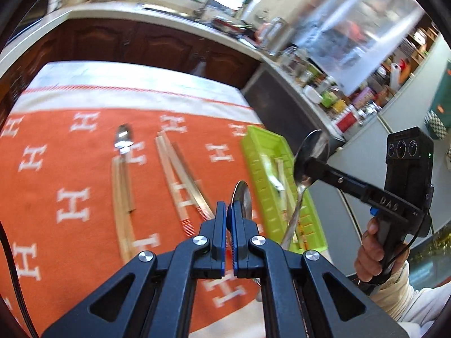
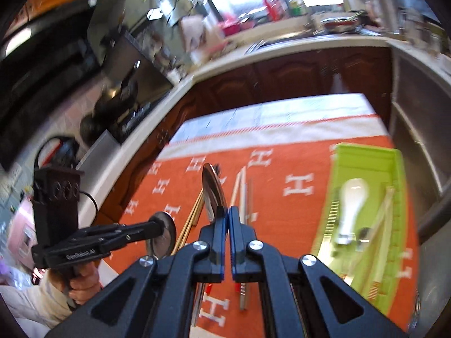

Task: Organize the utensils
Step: 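Carry both spoons over the green tray with both grippers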

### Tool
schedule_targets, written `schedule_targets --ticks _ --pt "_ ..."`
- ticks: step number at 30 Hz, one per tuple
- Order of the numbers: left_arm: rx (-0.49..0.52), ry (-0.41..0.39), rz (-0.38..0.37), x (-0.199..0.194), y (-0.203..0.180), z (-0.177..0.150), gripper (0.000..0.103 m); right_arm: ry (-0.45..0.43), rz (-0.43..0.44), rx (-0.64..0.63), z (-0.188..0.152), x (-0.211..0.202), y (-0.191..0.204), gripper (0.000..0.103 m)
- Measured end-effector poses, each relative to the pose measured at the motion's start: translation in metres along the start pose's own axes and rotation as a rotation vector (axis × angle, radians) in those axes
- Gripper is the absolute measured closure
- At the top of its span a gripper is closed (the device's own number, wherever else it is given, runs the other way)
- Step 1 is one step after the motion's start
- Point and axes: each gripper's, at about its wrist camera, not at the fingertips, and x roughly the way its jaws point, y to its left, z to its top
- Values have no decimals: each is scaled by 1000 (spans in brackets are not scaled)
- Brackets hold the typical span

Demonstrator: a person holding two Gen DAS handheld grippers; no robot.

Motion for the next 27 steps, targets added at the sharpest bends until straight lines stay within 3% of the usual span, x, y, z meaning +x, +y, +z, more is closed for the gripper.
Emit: schedule_targets --ticks 7,13,20,27 --pt "103 28 -65 37 -70 28 102 -91 -128 72 8 -70 -50 101" --pt "156 125 -70 95 -107 33 102 -74 -200 123 2 -79 -86 101" --pt "142 216 18 154 -107 20 102 16 -300 144 -4 -48 -116 101" --pt "131 228 74 177 -108 14 101 102 -422 105 4 6 -129 101"
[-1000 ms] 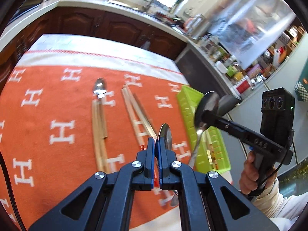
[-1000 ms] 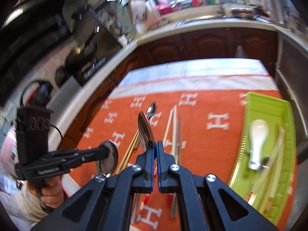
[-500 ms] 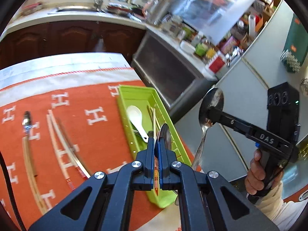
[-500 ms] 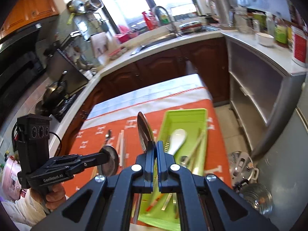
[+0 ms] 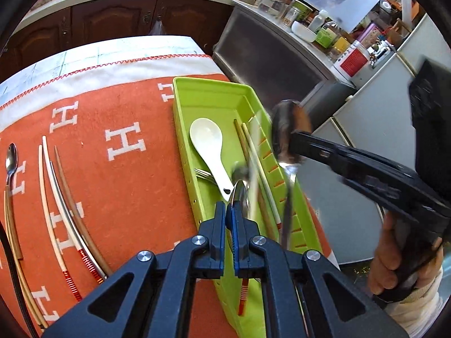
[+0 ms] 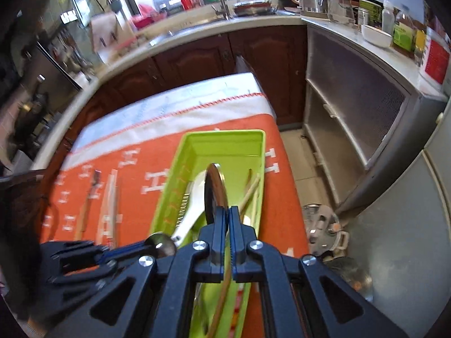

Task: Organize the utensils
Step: 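Carry both spoons over the green tray with both grippers, then release both spoons into the tray and open both grippers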

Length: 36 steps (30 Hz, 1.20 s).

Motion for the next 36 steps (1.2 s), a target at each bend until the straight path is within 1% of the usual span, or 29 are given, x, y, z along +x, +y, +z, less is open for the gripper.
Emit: schedule_targets --ticks 2,5,6,7,8,9,11,14,19,22,24,27,30,33,36 --pt "-10 -3 13 3 0 0 101 19 -67 -36 4 16 5 101" --pt "-25 -5 32 6 2 1 100 70 -78 -50 7 38 6 101" --pt "-26 -3 26 5 2 1 97 94 -80 -50 7 44 7 100" --pt "-27 -3 22 3 1 1 96 114 -87 -50 6 48 8 100" --pt "-27 -5 21 0 1 0 94 123 -96 -53 5 50 9 100" --pt "-25 -11 29 -6 2 -1 87 126 -109 -59 4 50 11 99" --pt "-20 -26 44 -19 2 -3 81 126 -114 -65 0 48 13 98" --pt "-17 -41 80 -36 1 -6 78 129 -85 -45 -3 39 14 97" --pt "-51 -51 196 -64 13 -17 76 112 -60 -21 -13 21 18 97" --pt "-92 -67 251 -81 27 -24 69 114 -47 -6 -22 10 23 97" --pt "-114 -84 288 -93 36 -29 61 115 -36 2 -26 5 26 97" --pt "-147 -120 344 -114 50 -39 54 109 -18 3 -32 -3 35 97" --pt "-169 -143 393 -126 60 -44 48 98 3 -11 -35 -13 48 97" --pt "-184 -166 437 -140 70 -51 45 87 24 -38 -34 -24 64 97" --pt "-196 -177 455 -149 76 -56 45 80 49 -71 -30 -32 82 97"
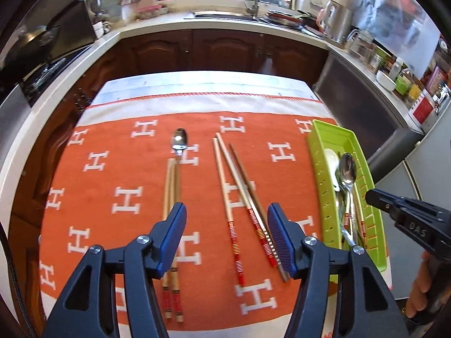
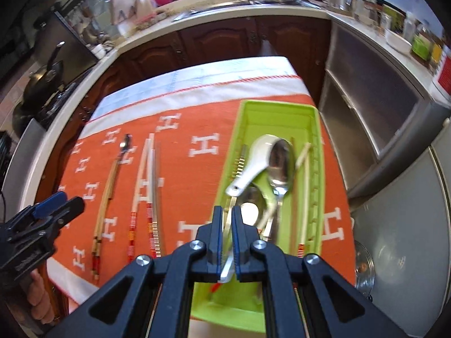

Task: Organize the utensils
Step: 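Release both spoons into the tray and open both grippers, then move both grippers back over the remaining chopsticks on the blanket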

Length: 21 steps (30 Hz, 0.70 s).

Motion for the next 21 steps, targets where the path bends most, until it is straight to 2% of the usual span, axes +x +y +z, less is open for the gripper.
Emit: schedule_targets --ticks 11,21 --pt "-52 -38 23 -28 33 -13 45 -19 42 -111 8 -21 64 97" --pt "-114 -84 7 -63 58 -22 45 -60 51 -164 7 -54 93 97"
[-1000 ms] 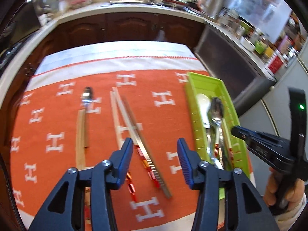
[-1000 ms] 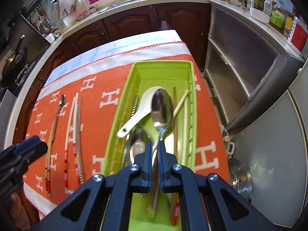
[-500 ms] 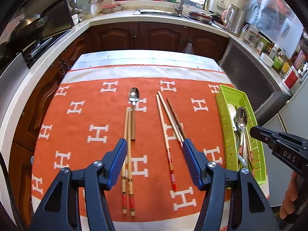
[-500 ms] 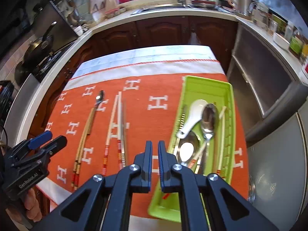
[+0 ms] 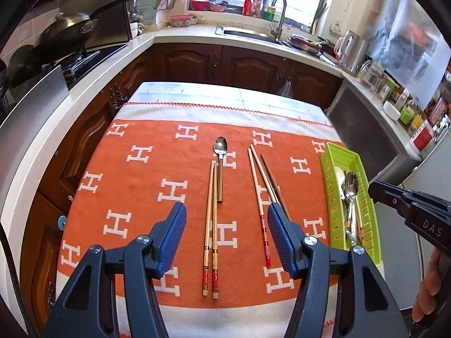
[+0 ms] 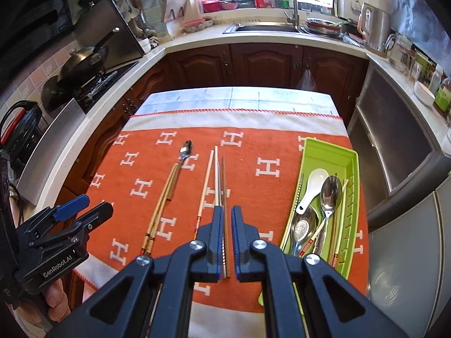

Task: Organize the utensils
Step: 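Move both grippers back over the remaining chopsticks on the blanket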

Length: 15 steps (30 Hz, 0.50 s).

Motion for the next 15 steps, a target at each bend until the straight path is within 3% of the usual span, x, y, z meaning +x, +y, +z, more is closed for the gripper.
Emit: schedule_targets --ticks 15 --pt "-57 -44 -15 -34 27 12 45 24 1 -53 11 -16 31 97"
